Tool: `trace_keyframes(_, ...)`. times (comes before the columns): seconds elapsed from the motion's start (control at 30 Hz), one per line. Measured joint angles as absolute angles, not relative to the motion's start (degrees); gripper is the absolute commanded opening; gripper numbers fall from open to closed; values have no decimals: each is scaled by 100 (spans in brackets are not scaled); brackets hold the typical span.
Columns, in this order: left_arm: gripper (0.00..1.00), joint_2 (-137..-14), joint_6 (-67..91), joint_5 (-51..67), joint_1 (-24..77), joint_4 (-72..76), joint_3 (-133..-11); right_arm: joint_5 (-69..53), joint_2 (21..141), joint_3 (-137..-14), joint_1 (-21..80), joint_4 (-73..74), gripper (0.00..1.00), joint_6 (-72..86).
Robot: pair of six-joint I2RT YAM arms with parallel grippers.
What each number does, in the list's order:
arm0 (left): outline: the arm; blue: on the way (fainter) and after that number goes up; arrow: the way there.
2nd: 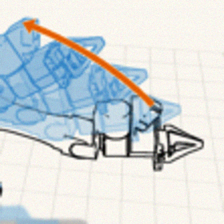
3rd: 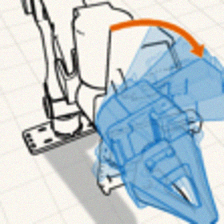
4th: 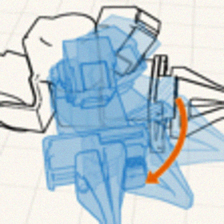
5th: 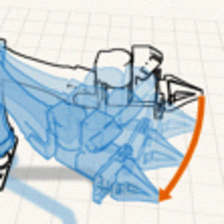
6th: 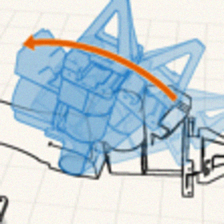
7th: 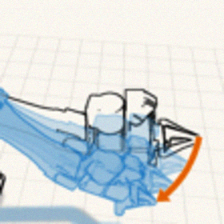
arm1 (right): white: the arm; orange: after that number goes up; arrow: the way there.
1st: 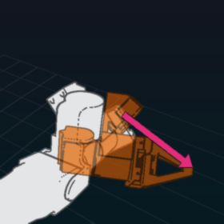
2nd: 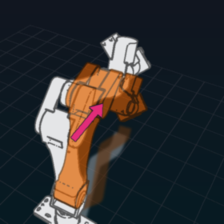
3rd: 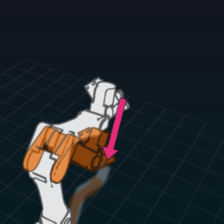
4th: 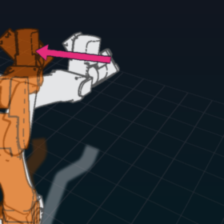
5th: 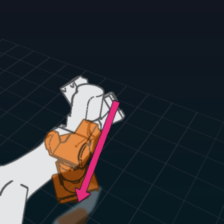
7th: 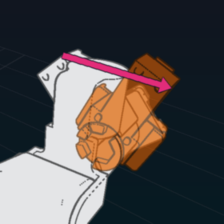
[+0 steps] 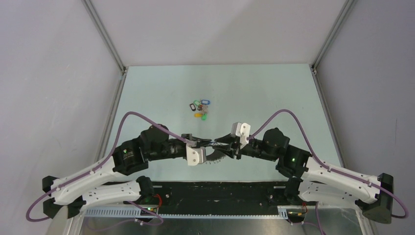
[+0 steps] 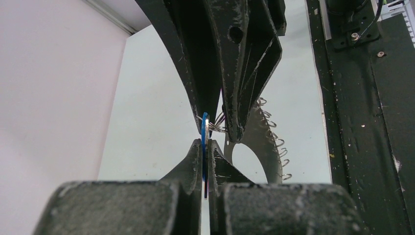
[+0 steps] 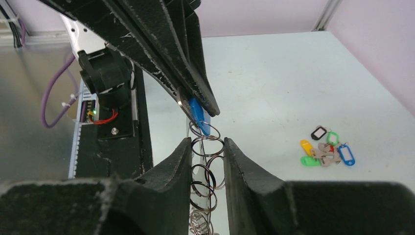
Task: Remove the keys from the keyring
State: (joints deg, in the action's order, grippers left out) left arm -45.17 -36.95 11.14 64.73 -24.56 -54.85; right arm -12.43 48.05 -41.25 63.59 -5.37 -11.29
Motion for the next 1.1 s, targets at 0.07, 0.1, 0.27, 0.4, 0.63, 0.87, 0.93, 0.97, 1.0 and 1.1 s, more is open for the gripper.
trace_keyframes(0.07,0,-4510,-3695,1114,6473,-2456,-5485,-1179,4805,-4125,6359,-550,20,-904)
trace_keyframes(0.1,0,-4508,-3695,1114,6473,-2456,-5485,-1138,4805,-4125,6359,-561,20,-735)
trace_keyframes(0.27,0,-4495,-3695,1114,6473,-2451,-5485,-816,4810,-4125,6357,-598,14,567)
trace_keyframes(0.4,0,-4495,-3695,1114,6473,-2451,-5485,-440,4840,-4125,6357,-545,13,1959)
trace_keyframes(0.63,0,-4556,-3697,1044,6425,-2449,-5485,-62,4919,-4010,6309,-541,47,4425)
trace_keyframes(0.87,0,-4619,-3693,1009,6420,-2445,-5485,-16,4560,-3581,6047,-663,82,4888)
trace_keyframes(0.93,0,-4635,-3691,1013,6420,-2447,-5485,-30,4309,-3575,6016,-631,85,4563)
trace_keyframes(0.97,0,-4646,-3691,1022,6420,-2449,-5485,-49,4132,-3575,5996,-626,86,4346)
trace_keyframes(1.0,0,-4661,-3691,1026,6420,-2451,-5485,-78,3948,-3575,5970,-613,86,4097)
trace_keyframes(1.1,0,-4683,-3691,1046,6418,-2449,-5485,-141,3492,-3575,5911,-550,84,3328)
